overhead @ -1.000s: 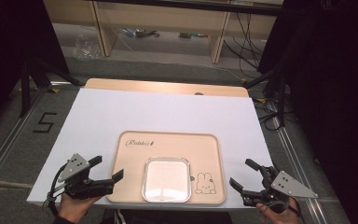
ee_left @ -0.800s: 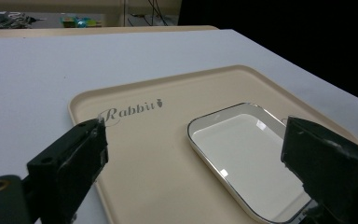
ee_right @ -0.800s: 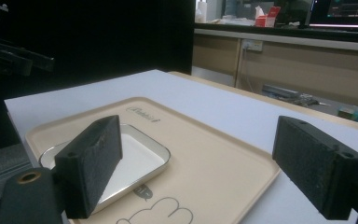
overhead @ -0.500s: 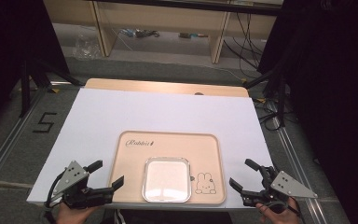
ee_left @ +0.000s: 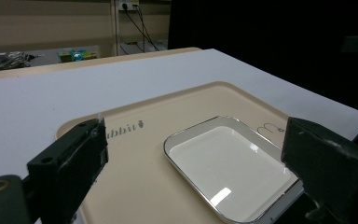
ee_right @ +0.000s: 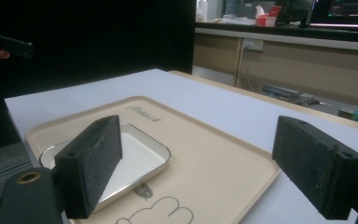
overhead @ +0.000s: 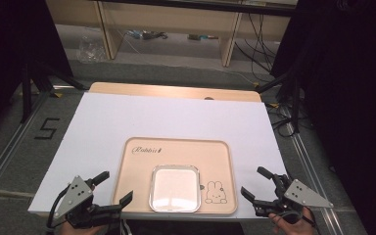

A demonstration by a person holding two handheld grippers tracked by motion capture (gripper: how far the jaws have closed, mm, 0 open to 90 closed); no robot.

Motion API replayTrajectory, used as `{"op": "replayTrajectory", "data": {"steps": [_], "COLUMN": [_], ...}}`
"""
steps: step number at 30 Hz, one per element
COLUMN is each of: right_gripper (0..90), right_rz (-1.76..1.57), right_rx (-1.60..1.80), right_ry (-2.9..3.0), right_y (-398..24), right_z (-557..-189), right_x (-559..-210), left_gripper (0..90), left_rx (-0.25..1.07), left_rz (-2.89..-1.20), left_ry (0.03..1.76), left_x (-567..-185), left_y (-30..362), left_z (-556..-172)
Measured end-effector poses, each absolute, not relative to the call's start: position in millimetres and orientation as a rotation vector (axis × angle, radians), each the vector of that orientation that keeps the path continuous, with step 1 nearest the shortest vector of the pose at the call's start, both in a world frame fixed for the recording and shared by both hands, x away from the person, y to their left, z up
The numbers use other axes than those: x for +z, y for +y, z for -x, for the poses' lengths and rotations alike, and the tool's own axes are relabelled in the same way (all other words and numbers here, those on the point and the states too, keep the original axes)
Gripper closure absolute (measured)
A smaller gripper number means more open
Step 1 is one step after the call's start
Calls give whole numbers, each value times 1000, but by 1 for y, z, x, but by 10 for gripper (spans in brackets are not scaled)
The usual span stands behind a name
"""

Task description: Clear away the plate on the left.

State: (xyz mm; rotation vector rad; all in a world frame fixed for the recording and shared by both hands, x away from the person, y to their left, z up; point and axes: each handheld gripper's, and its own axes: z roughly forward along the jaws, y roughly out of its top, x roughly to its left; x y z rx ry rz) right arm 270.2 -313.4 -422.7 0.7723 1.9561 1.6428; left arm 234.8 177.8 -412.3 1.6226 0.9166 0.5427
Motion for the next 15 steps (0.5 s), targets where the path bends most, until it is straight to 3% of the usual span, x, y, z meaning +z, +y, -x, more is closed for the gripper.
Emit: {"op": "replayTrajectory", "data": {"steps": [15], "right_gripper": [165], "right_rz": [-762], "right_rx": [1628], "right_ry": [1945], "right_y": [-314], "right_z": [-270], "right_x": [-422], "left_gripper": [66], "left_rx": [543], "left_rz": [-1609], "left_ry": [897], "left_x": [-411], "left_y": [178], "left_z": [-230]}}
